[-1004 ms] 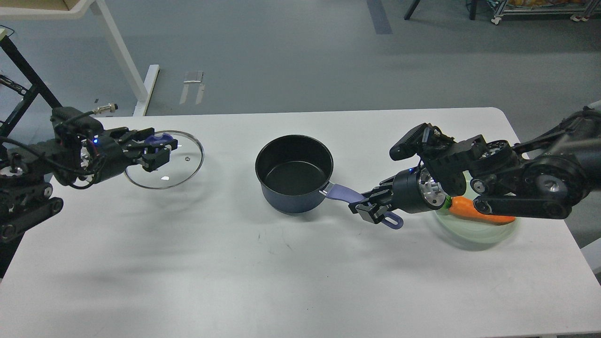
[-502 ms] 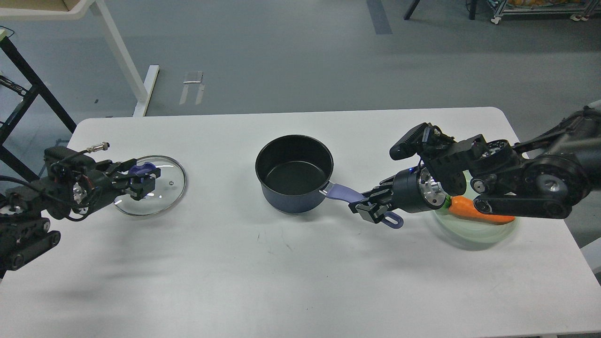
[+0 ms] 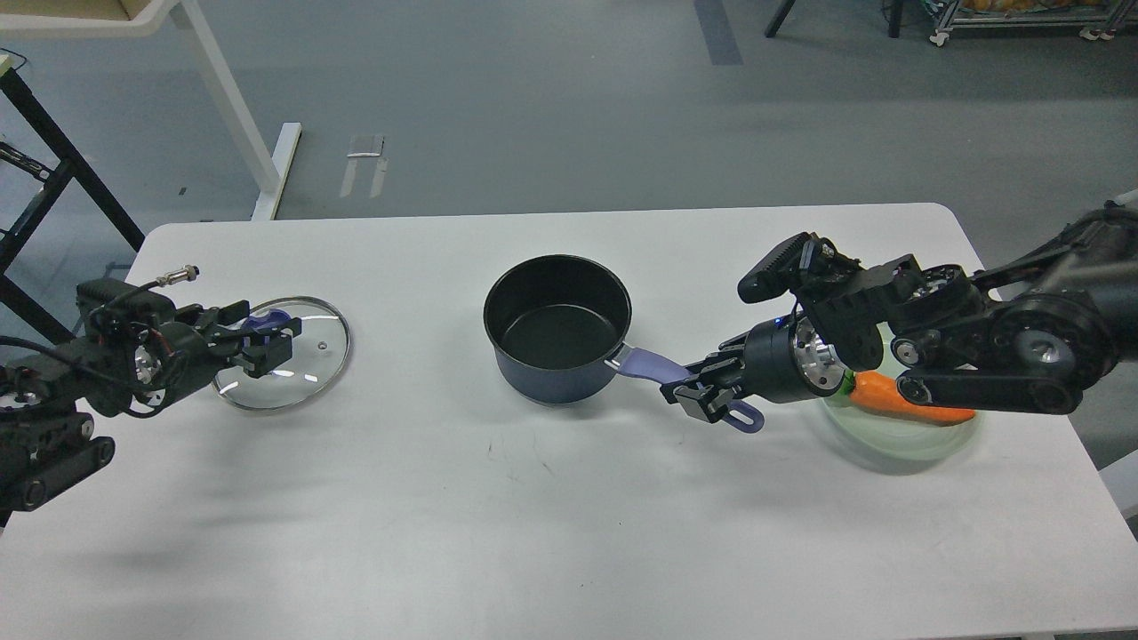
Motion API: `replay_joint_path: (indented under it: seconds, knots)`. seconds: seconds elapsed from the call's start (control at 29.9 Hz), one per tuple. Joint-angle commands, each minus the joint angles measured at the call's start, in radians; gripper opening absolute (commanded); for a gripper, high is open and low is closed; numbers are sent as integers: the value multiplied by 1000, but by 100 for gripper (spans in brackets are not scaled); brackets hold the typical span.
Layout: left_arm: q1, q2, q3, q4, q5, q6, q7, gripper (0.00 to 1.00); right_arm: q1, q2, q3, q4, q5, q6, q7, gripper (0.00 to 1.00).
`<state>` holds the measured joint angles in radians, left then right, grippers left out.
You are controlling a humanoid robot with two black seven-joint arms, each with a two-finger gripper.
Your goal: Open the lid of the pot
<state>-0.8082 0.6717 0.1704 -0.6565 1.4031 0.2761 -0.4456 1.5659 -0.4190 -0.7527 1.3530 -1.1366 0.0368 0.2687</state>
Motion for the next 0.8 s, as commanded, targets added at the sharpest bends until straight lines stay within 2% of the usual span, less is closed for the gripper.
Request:
replay_joint_path:
  seconds: [0.0,0.1,0.17,0.23,0.33,0.43,0.64,0.77]
  knots:
    - [-8,3,-8,-2,-3,0,-25,88,0,-1,3,0,0,-2,0,35]
    - [-23,9,-19,-2,-51,0,-43,94,0,-4,6,-2,0,-2,0,39]
    - [-60,12,-19,-2,-158,-5,-43,99,-1,-4,6,-2,0,-5,0,48]
    - [-98,12,-15,-2,-289,-12,-43,99,-1,-9,7,0,1,-6,0,57]
    - [-132,11,-14,-2,-467,-26,-43,99,-1,-20,16,0,3,-5,1,64]
    - [-157,9,-19,-2,-600,-90,-43,99,0,-40,29,0,9,-8,1,76]
    - [-207,0,-41,-2,-956,-144,-43,99,-44,-171,243,-18,119,-15,1,98]
    - [-209,-34,-60,-2,-1200,-221,-43,99,-167,-254,490,-52,218,-40,1,98]
